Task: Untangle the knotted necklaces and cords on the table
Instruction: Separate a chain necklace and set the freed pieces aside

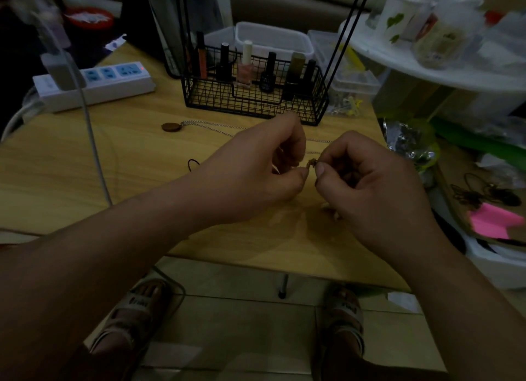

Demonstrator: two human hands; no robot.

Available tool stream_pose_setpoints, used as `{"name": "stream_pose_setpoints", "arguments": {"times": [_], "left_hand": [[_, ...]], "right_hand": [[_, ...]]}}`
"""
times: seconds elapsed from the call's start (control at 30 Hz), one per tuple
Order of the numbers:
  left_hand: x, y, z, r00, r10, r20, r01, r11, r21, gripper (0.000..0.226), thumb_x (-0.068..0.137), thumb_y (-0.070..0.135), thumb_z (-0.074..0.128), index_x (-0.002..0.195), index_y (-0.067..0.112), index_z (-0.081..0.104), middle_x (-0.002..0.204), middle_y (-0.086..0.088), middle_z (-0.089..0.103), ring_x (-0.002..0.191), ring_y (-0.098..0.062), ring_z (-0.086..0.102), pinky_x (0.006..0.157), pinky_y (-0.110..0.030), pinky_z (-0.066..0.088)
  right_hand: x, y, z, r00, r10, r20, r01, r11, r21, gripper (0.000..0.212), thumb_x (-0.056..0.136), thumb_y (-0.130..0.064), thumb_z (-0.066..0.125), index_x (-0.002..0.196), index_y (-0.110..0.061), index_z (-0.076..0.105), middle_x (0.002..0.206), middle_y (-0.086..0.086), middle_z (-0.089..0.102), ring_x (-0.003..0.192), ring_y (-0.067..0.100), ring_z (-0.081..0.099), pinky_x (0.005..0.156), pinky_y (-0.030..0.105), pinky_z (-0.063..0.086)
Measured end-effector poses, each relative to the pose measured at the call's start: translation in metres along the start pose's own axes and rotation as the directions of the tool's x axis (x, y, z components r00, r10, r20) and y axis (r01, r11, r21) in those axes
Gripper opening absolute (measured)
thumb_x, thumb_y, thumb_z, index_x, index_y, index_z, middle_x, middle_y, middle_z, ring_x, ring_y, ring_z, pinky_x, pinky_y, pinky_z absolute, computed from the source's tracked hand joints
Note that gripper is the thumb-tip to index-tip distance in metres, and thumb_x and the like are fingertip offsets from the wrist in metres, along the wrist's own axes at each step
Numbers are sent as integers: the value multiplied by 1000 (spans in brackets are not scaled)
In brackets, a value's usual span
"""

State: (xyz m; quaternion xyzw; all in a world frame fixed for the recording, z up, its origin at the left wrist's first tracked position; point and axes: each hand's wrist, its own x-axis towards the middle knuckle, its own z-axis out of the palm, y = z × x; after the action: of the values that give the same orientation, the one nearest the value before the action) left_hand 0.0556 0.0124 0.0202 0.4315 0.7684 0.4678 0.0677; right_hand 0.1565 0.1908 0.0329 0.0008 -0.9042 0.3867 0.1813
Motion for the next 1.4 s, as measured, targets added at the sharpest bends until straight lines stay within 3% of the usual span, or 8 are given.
{"name": "stream_pose_setpoints", "arguments": {"times": [0.13, 0.47, 0.67, 0.93, 1.03, 1.17, 1.23, 1.4], "left_hand": [[0, -2, 1, 999, -35, 20, 35, 999, -8, 4, 96, 24, 71, 96, 22, 67, 95, 7, 68, 91, -12, 67, 75, -39, 59], [-1, 2, 1, 993, -113, 45, 115, 993, -34, 10, 100, 26, 65, 94, 27, 74, 85, 1, 74, 81, -19, 68, 74, -46, 54], [1, 2, -1, 991, -129, 29, 131, 986, -104, 9, 100, 22, 66, 95, 23, 74, 85, 0, 73, 82, -19, 68, 70, -36, 54], [0, -2, 1, 997, -80, -14, 81, 996, 48, 7, 94, 24, 68, 88, 23, 72, 81, 8, 69, 79, -8, 64, 67, -28, 52], [-1, 0, 3, 994, -108, -31, 110, 990, 84, 7, 91, 29, 69, 87, 24, 72, 78, 12, 67, 76, -2, 61, 61, -12, 42], [0, 3, 2, 988, -153, -33, 155, 987, 44, 4, 94, 24, 69, 91, 23, 70, 76, 11, 68, 71, 2, 63, 56, -9, 42], [2, 4, 1, 984, -176, -19, 176, 984, -11, 6, 96, 19, 69, 90, 20, 72, 74, 9, 69, 66, 0, 63, 54, -11, 46], [3, 5, 0, 962, -269, 48, 274, 942, -196, 6, 98, 18, 68, 95, 16, 73, 82, 0, 72, 79, -20, 75, 71, -44, 66]], "right_hand": [[0, 0, -1, 999, -30, -14, 30, 999, -19, 9, 93, -19, 70, 87, -23, 65, 71, -2, 63, 62, 19, 63, 55, 39, 50], [0, 0, 1, 999, -44, 18, 44, 998, -43, 11, 92, -17, 71, 87, -23, 64, 71, -5, 62, 60, 20, 60, 51, 34, 48], [1, 2, 3, 999, 50, 7, -50, 995, 85, 13, 93, -18, 70, 87, -26, 63, 76, 2, 67, 65, 25, 64, 54, 49, 54], [1, 1, 6, 999, -33, 40, 38, 990, -135, 7, 93, -24, 71, 92, -28, 65, 74, -15, 63, 63, 12, 61, 51, 23, 46], [1, 0, 6, 997, -51, 56, 60, 984, -168, 5, 92, -28, 68, 89, -27, 65, 70, -16, 60, 64, 11, 60, 51, 22, 44], [0, -2, 6, 999, -21, 41, 24, 997, -75, 10, 93, -21, 70, 86, -26, 64, 71, -14, 64, 58, 15, 62, 51, 36, 51], [-1, -2, 6, 999, 23, 45, -24, 1000, 6, 12, 93, -18, 71, 85, -24, 63, 67, -5, 66, 54, 14, 63, 50, 38, 53], [1, 1, 2, 995, 79, 64, -85, 992, 95, 13, 92, -16, 72, 85, -24, 65, 73, 3, 66, 63, 28, 63, 53, 45, 51]]}}
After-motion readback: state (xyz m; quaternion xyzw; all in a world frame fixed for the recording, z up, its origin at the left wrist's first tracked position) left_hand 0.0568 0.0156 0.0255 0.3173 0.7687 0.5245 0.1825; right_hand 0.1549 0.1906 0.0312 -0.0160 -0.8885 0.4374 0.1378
